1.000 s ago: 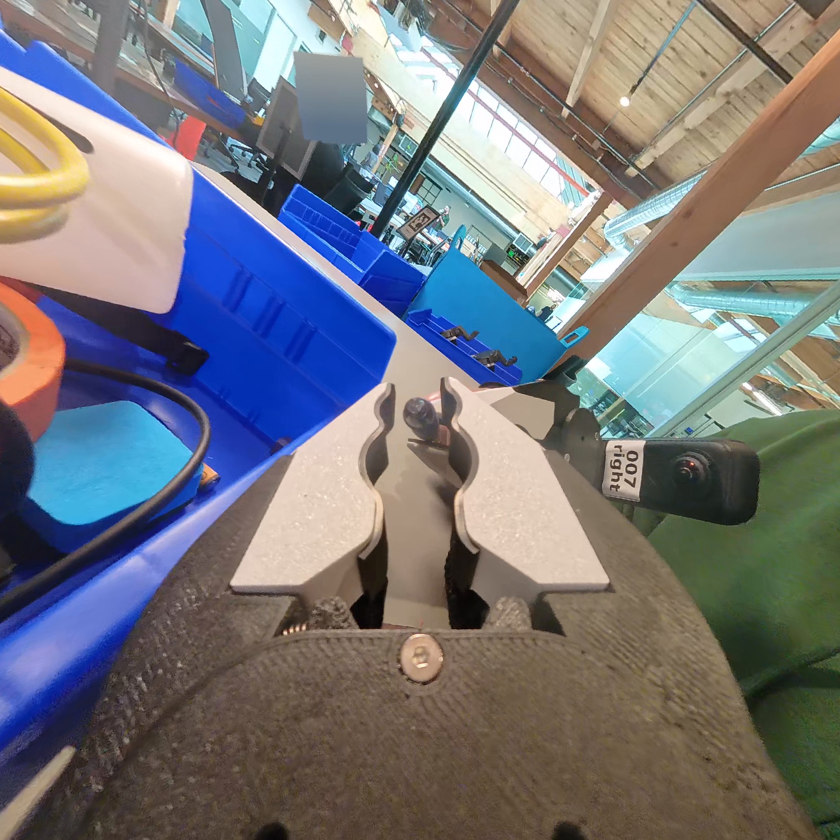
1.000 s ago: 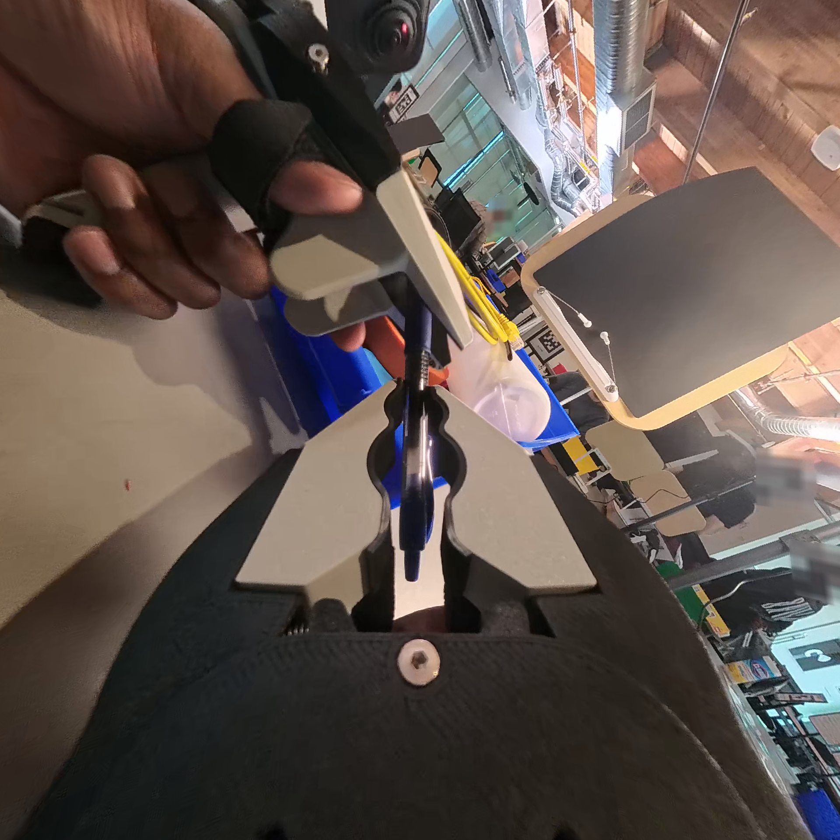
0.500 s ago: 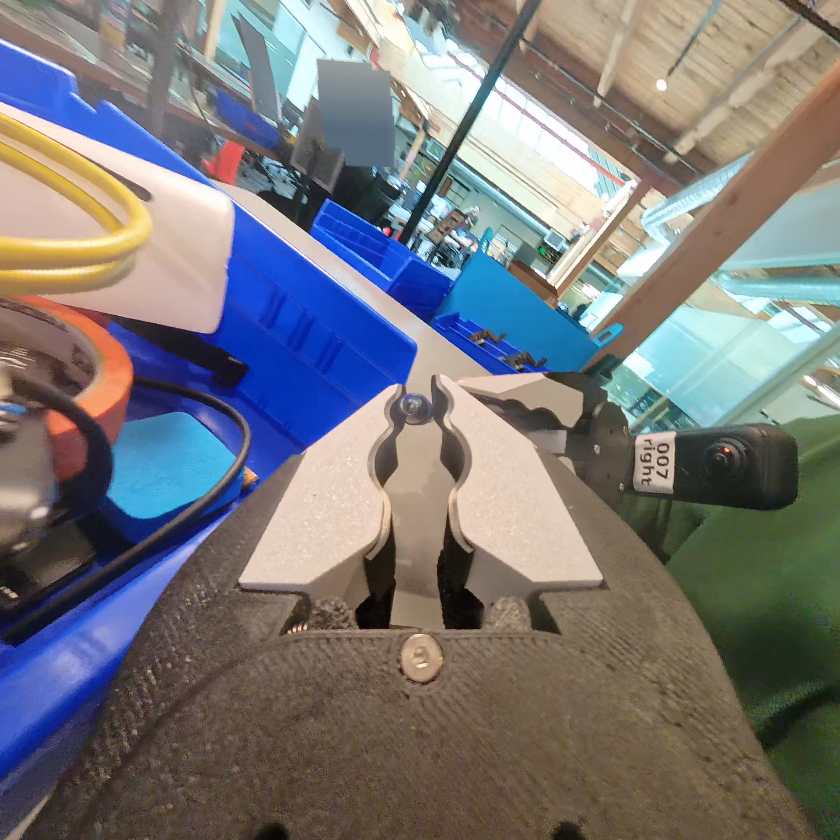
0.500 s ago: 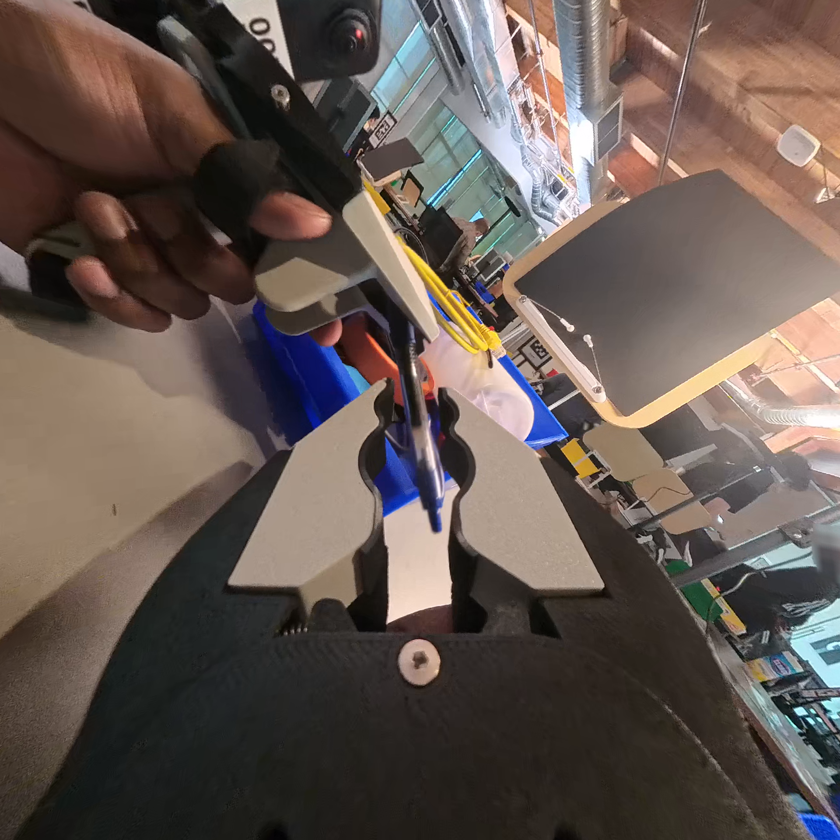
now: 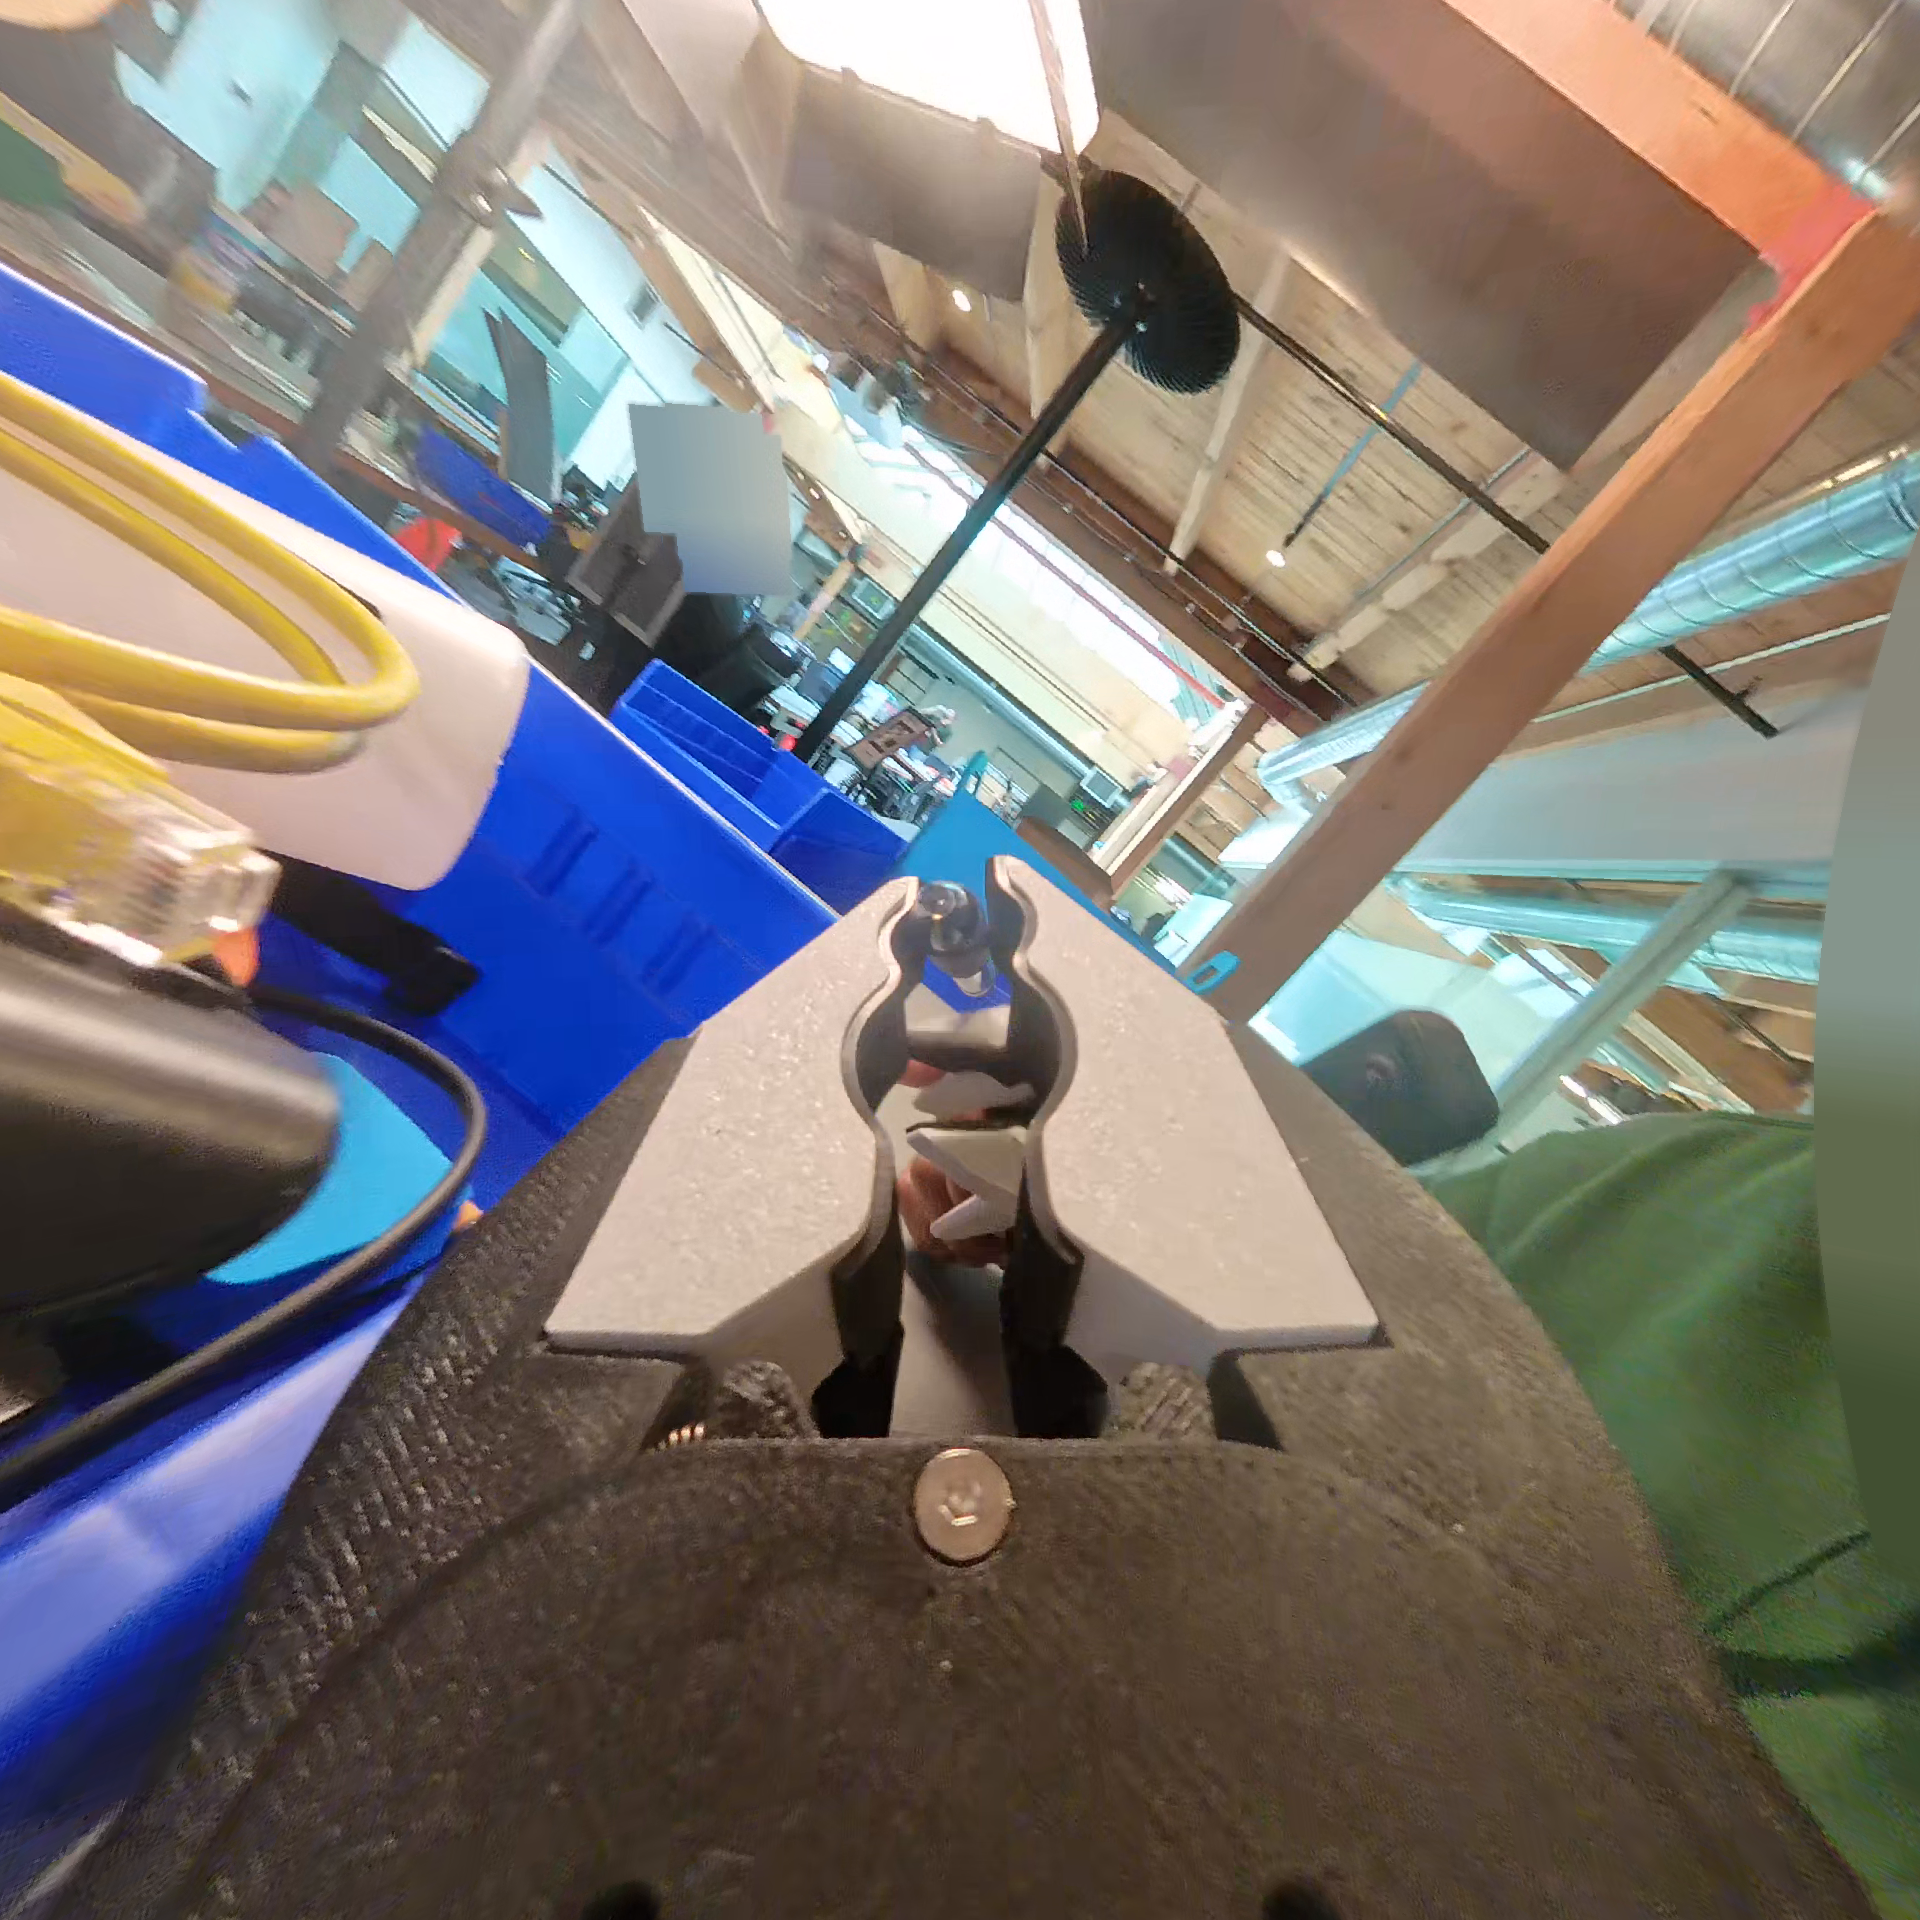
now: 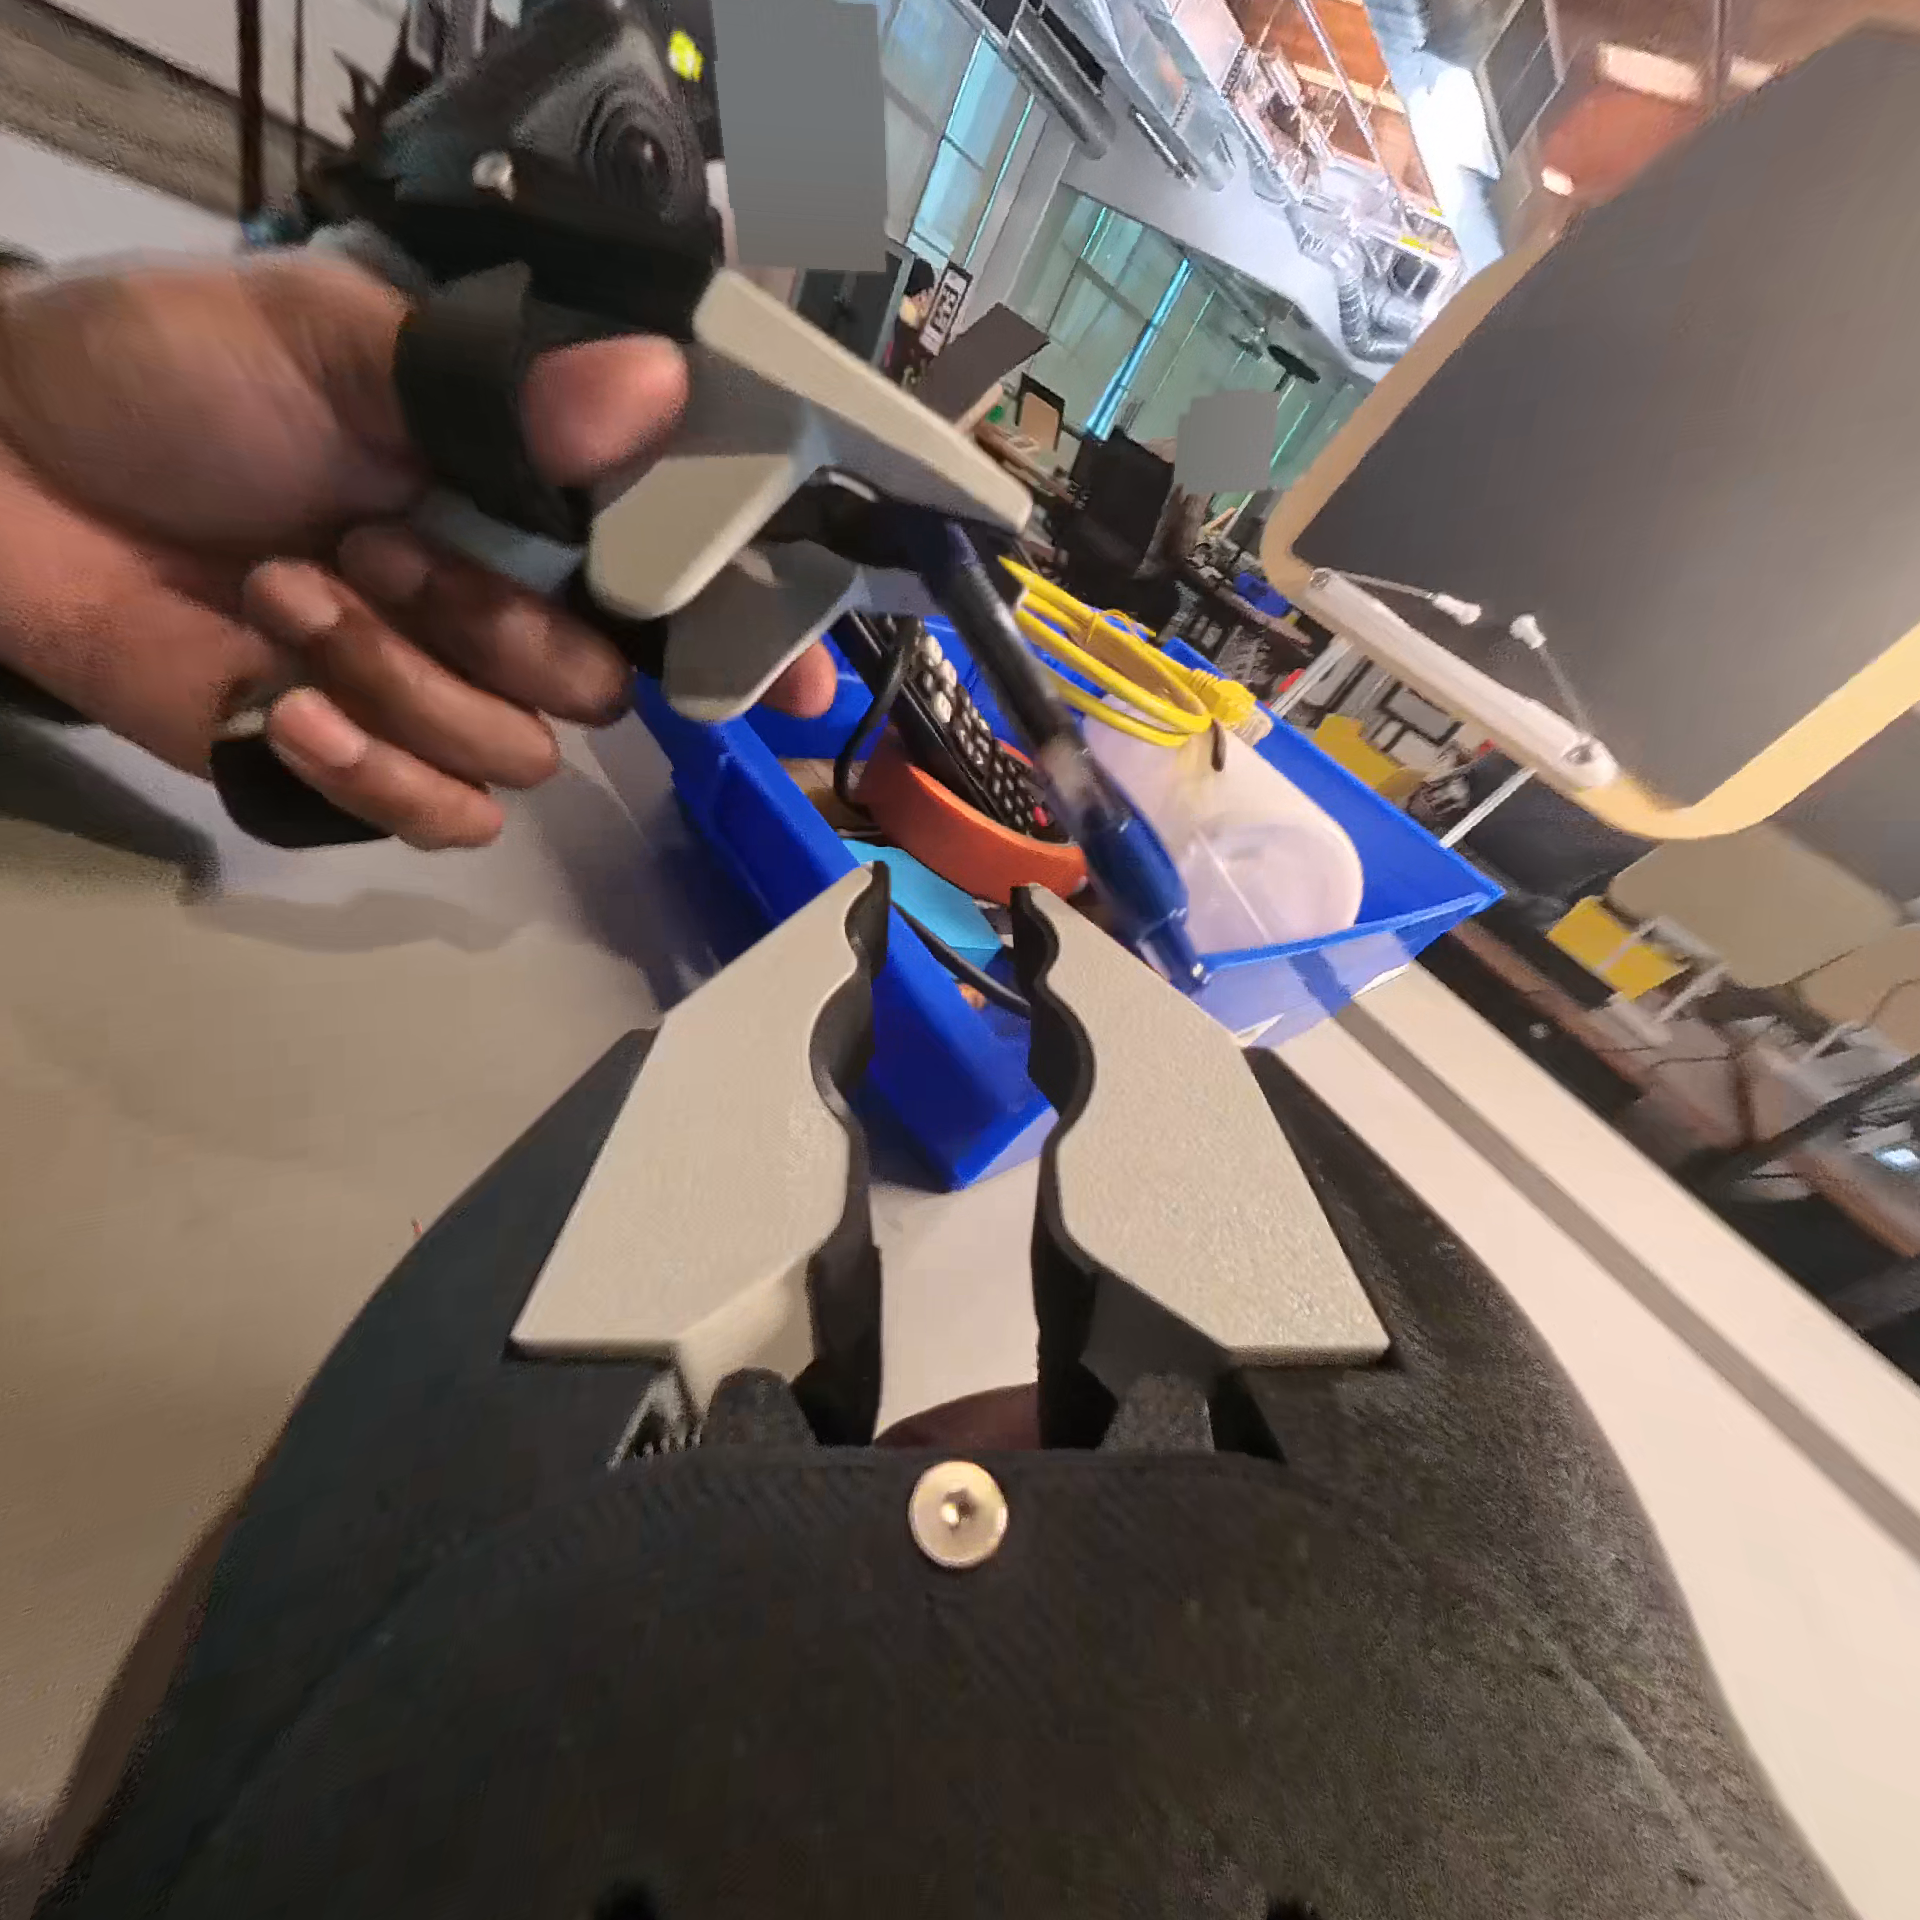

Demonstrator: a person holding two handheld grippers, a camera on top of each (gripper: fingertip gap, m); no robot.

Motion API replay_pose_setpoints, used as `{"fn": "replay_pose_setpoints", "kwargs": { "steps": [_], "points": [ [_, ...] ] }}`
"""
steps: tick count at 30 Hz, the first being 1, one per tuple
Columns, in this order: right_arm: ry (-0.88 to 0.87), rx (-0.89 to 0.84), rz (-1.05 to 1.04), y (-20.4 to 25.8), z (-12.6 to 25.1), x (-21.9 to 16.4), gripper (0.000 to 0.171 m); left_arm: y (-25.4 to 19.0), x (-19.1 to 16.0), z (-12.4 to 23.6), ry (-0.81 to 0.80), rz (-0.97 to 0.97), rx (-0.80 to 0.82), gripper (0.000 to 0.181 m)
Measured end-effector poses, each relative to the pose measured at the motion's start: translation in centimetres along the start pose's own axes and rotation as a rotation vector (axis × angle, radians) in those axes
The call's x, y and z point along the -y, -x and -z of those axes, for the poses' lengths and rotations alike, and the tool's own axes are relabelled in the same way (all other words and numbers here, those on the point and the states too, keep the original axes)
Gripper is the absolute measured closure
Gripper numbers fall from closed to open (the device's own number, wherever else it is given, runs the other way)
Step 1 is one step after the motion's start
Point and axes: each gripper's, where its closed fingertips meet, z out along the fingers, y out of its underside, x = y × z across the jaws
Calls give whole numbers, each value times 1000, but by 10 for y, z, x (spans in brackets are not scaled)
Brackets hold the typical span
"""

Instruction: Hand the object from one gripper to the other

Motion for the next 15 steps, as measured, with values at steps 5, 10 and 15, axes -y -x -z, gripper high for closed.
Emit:
{"fn": "replay_pose_setpoints", "kwargs": {
  "steps": [5, 10, 15],
  "points": [
    [-101, 63, -211, -6, 5, 14, 145, -11, -26, -10, 108, 33, -78, 169],
    [-181, 126, -411, -13, 10, 24, 145, -15, -45, -14, 190, 22, -99, 170],
    [-215, 209, -555, -12, 12, 28, 145, -20, -47, -14, 210, 22, -128, 170]
  ]
}}
